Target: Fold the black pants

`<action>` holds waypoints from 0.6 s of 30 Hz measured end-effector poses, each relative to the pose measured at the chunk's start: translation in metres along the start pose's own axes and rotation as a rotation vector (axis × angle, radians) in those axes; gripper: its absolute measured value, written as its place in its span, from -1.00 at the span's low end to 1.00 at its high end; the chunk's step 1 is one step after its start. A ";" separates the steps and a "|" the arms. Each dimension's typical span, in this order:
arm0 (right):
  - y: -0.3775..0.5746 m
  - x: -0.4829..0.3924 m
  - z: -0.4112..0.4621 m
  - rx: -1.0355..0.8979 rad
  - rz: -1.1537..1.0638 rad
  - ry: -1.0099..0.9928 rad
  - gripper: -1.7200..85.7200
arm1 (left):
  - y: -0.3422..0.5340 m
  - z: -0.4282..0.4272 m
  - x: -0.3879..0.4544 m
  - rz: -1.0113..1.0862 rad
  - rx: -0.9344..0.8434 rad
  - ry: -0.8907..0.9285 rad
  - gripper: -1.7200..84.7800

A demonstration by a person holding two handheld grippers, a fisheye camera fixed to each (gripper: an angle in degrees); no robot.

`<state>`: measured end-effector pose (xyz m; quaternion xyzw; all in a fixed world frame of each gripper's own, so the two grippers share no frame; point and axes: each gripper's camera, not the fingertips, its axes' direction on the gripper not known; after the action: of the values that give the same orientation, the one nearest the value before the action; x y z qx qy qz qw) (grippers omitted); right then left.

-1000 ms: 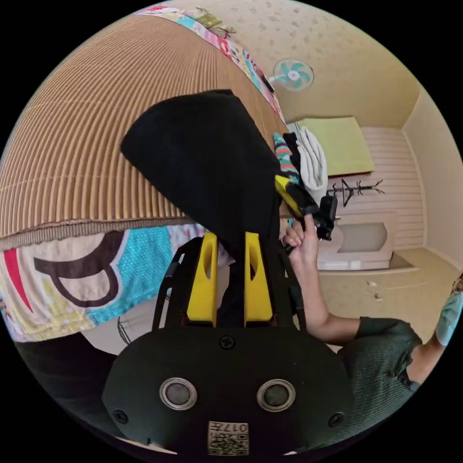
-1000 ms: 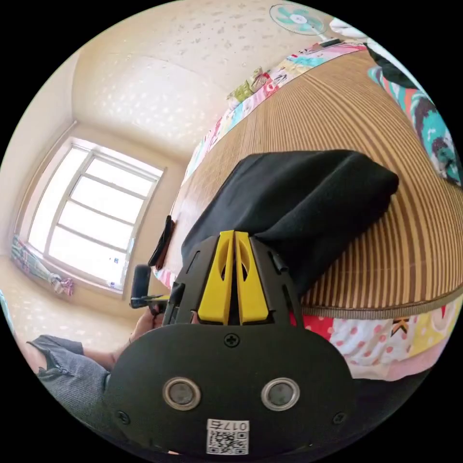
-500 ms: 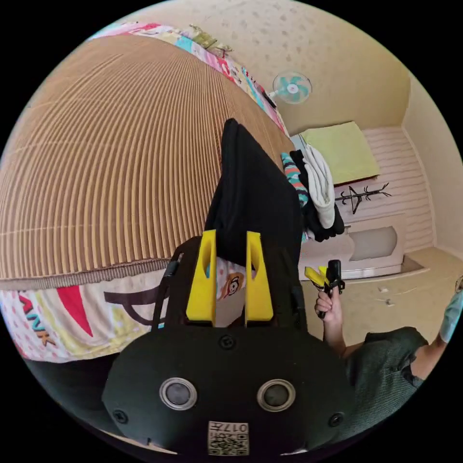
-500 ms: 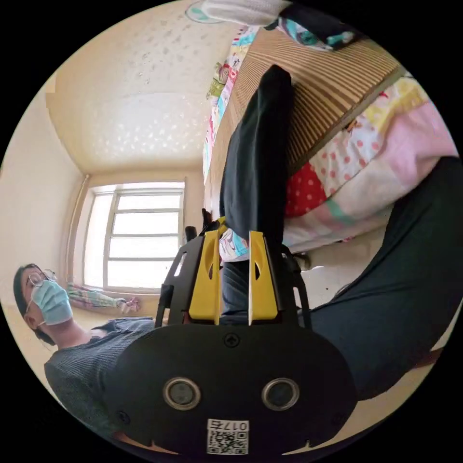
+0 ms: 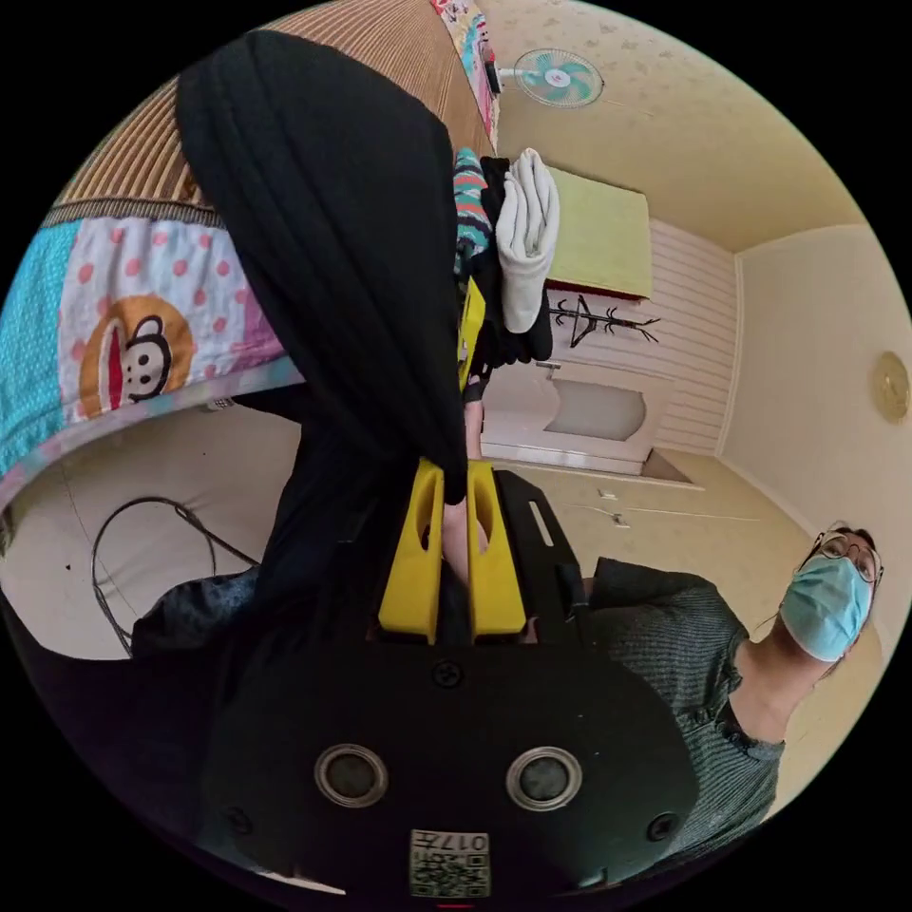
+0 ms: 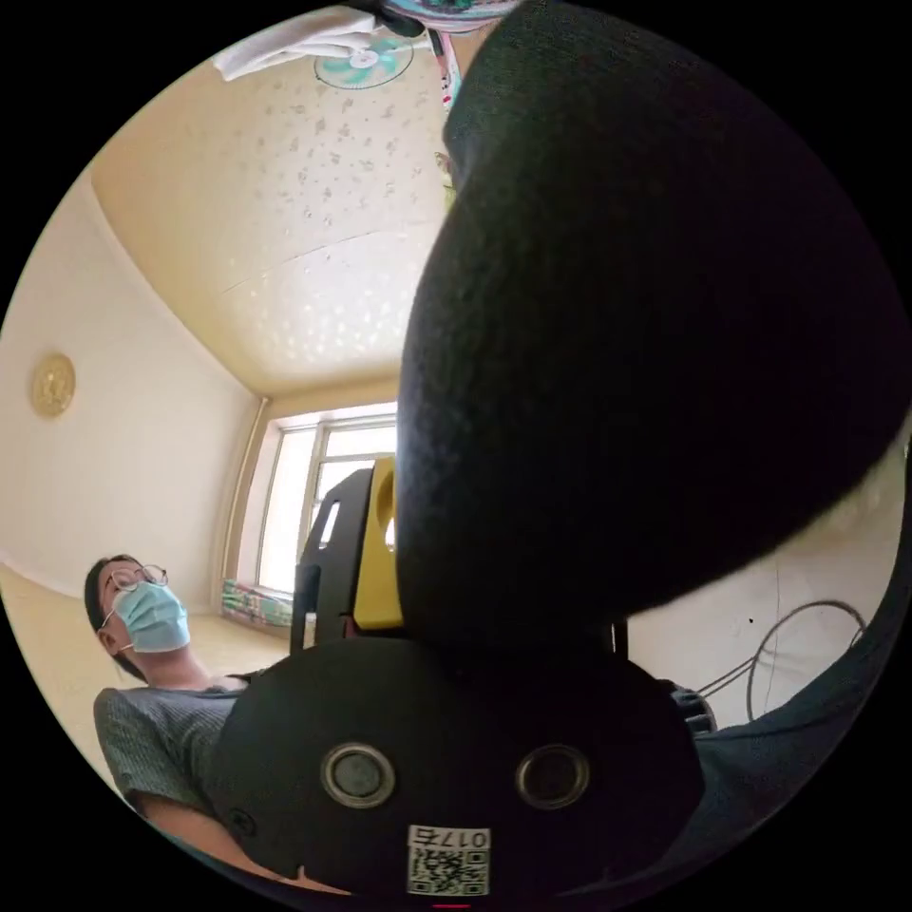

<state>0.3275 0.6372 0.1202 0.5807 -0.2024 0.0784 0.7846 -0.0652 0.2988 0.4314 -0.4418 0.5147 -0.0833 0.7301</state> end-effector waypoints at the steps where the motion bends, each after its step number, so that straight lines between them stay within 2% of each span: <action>1: 0.000 -0.003 -0.003 -0.023 -0.014 -0.039 -0.69 | 0.000 0.004 0.017 0.060 -0.040 -0.055 -0.86; 5: 0.006 -0.063 -0.025 -0.113 -0.267 -0.144 -0.75 | 0.013 0.014 0.078 0.285 -0.178 -0.037 -0.81; 8: -0.007 -0.133 -0.031 -0.177 -0.469 -0.126 -0.77 | 0.027 -0.009 0.116 0.453 -0.207 0.067 -0.78; 10: -0.027 -0.180 -0.032 -0.206 -0.572 -0.080 -0.78 | 0.035 -0.031 0.127 0.501 -0.166 0.123 -0.78; 13: -0.066 -0.261 -0.041 -0.173 -0.754 -0.029 -0.79 | 0.044 -0.067 0.126 0.475 -0.050 0.082 -0.79; 15: -0.094 -0.328 -0.060 -0.071 -0.903 0.009 -0.79 | 0.047 -0.084 0.118 0.413 0.005 0.056 -0.79; 18: -0.120 -0.389 -0.086 0.102 -0.977 0.139 -0.79 | 0.053 -0.108 0.108 0.355 0.065 0.087 -0.78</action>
<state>0.0376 0.7244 -0.1657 0.6385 0.1505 -0.2501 0.7121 -0.1228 0.2080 0.3106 -0.3162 0.6126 0.0110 0.7243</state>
